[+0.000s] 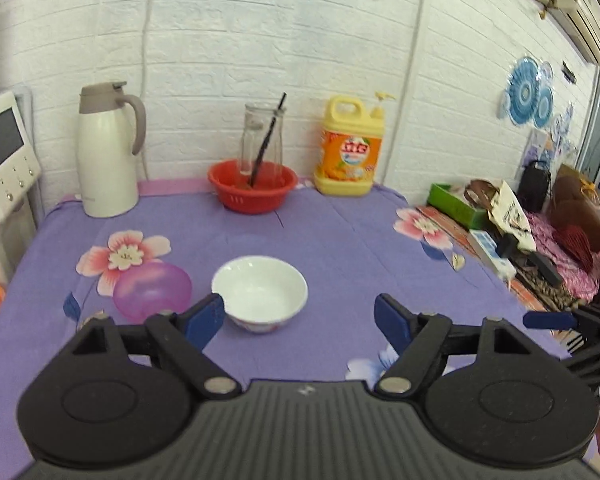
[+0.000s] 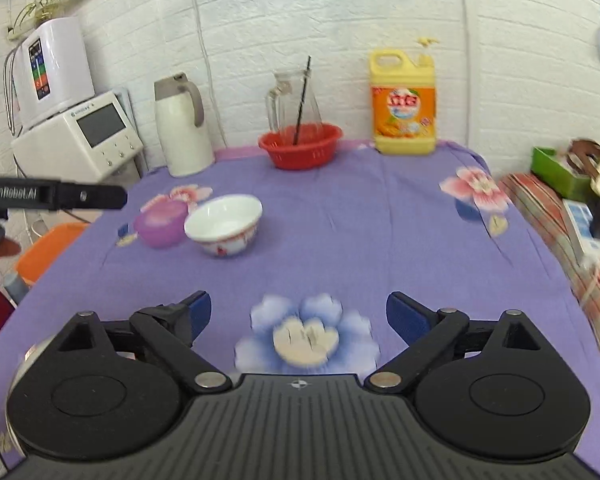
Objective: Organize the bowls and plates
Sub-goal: 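Carry the steel bowl onto the plate stack and open both tools, then grasp the white patterned bowl rim with the left tool while the right tool grips it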
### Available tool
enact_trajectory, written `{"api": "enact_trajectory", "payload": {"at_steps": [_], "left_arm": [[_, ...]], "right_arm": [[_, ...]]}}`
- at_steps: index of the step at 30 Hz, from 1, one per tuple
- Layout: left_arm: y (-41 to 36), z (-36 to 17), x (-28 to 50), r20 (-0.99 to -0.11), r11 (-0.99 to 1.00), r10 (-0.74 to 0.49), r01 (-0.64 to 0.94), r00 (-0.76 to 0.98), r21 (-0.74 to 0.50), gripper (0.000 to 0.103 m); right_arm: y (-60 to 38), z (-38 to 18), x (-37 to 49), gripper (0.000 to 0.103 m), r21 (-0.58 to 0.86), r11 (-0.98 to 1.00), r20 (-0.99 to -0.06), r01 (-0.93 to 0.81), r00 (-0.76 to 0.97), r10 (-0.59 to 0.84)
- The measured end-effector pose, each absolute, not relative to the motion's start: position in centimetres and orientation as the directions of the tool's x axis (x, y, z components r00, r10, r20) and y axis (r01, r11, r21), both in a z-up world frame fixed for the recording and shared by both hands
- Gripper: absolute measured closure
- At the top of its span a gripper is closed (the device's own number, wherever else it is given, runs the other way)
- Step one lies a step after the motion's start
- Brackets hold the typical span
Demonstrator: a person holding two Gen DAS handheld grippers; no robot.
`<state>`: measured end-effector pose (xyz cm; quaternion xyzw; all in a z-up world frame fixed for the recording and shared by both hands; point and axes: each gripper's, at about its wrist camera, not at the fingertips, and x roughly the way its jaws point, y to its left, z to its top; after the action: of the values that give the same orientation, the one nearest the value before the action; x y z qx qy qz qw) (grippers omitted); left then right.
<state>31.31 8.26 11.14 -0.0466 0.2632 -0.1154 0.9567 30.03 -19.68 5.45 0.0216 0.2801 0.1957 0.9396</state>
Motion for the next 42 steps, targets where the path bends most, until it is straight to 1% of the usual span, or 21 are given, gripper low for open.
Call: {"api": "enact_trajectory", "payload": {"at_steps": [2, 6, 10, 14, 18, 25, 28, 29, 31, 34, 36, 37, 38, 39, 40, 42], "left_arm": [[9.3, 10.8, 32.6, -0.489, 0.966, -0.249, 0.179, 0.836, -0.185, 0.026], [11.4, 7.9, 36.0, -0.533, 0.937, -0.297, 0.135, 0.792, -0.322, 0.026], [13.3, 3.6, 39.0, -0.601, 0.891, -0.348, 0.054, 0.720, -0.451, 0.028], [14.7, 1.1, 41.9, -0.638, 0.856, -0.354, -0.038, 0.684, -0.516, 0.028], [14.7, 0.5, 45.1, -0.644, 0.841, -0.336, -0.089, 0.687, -0.533, 0.027], [14.0, -1.9, 49.5, -0.686, 0.807, -0.325, -0.187, 0.651, -0.560, 0.029], [13.4, -2.1, 50.3, -0.689, 0.825, -0.307, -0.177, 0.657, -0.536, 0.034], [13.4, -2.1, 50.4, -0.689, 0.831, -0.297, -0.177, 0.661, -0.528, 0.037], [13.7, -2.2, 50.5, -0.677, 0.832, -0.292, -0.169, 0.676, -0.528, 0.039], [13.8, -2.4, 50.4, -0.668, 0.840, -0.294, -0.149, 0.683, -0.521, 0.052], [13.4, -2.3, 50.2, -0.672, 0.863, -0.278, -0.129, 0.686, -0.489, 0.056], [13.3, -2.3, 50.0, -0.671, 0.865, -0.277, -0.126, 0.687, -0.486, 0.057], [13.3, -2.3, 49.8, -0.670, 0.865, -0.280, -0.122, 0.688, -0.486, 0.059], [13.2, -2.4, 49.6, -0.669, 0.865, -0.281, -0.120, 0.688, -0.487, 0.060], [13.1, -2.4, 49.2, -0.667, 0.866, -0.279, -0.119, 0.691, -0.486, 0.061], [12.9, -2.2, 48.3, -0.657, 0.864, -0.279, -0.115, 0.700, -0.490, 0.062]], "right_arm": [[-18.4, 6.7, 32.5, 0.000, 0.131, 0.913, -0.520, -0.386, 0.758, 0.394], [-16.1, 7.4, 37.6, 0.000, 0.102, 0.902, -0.543, -0.419, 0.736, 0.404], [-14.2, 5.2, 42.1, 0.000, 0.083, 0.899, -0.600, -0.430, 0.699, 0.390], [-12.6, 2.1, 45.9, 0.000, 0.090, 0.892, -0.663, -0.443, 0.642, 0.385], [-10.9, 0.6, 49.0, 0.000, 0.112, 0.891, -0.682, -0.439, 0.618, 0.390], [-7.1, -1.7, 52.7, 0.000, 0.052, 0.871, -0.720, -0.488, 0.587, 0.372], [-5.8, -2.9, 53.4, 0.000, 0.045, 0.857, -0.734, -0.513, 0.565, 0.377], [-5.7, -3.1, 53.5, 0.000, 0.061, 0.852, -0.728, -0.521, 0.560, 0.395], [-5.5, -3.1, 53.6, 0.000, 0.084, 0.850, -0.723, -0.521, 0.554, 0.412], [-5.3, -3.1, 53.6, 0.000, 0.094, 0.846, -0.716, -0.525, 0.554, 0.424], [-5.3, -3.1, 53.4, 0.000, 0.122, 0.840, -0.715, -0.528, 0.540, 0.444], [-5.0, -3.1, 53.1, 0.004, 0.109, 0.839, -0.716, -0.533, 0.544, 0.438], [-4.7, -3.0, 52.6, 0.010, 0.103, 0.835, -0.714, -0.540, 0.544, 0.440], [-4.5, -2.9, 52.2, 0.025, 0.107, 0.832, -0.714, -0.545, 0.540, 0.446], [-4.3, -2.8, 51.8, 0.037, 0.108, 0.829, -0.715, -0.549, 0.536, 0.448], [-4.0, -2.7, 51.0, 0.040, 0.096, 0.826, -0.721, -0.556, 0.533, 0.443]]}}
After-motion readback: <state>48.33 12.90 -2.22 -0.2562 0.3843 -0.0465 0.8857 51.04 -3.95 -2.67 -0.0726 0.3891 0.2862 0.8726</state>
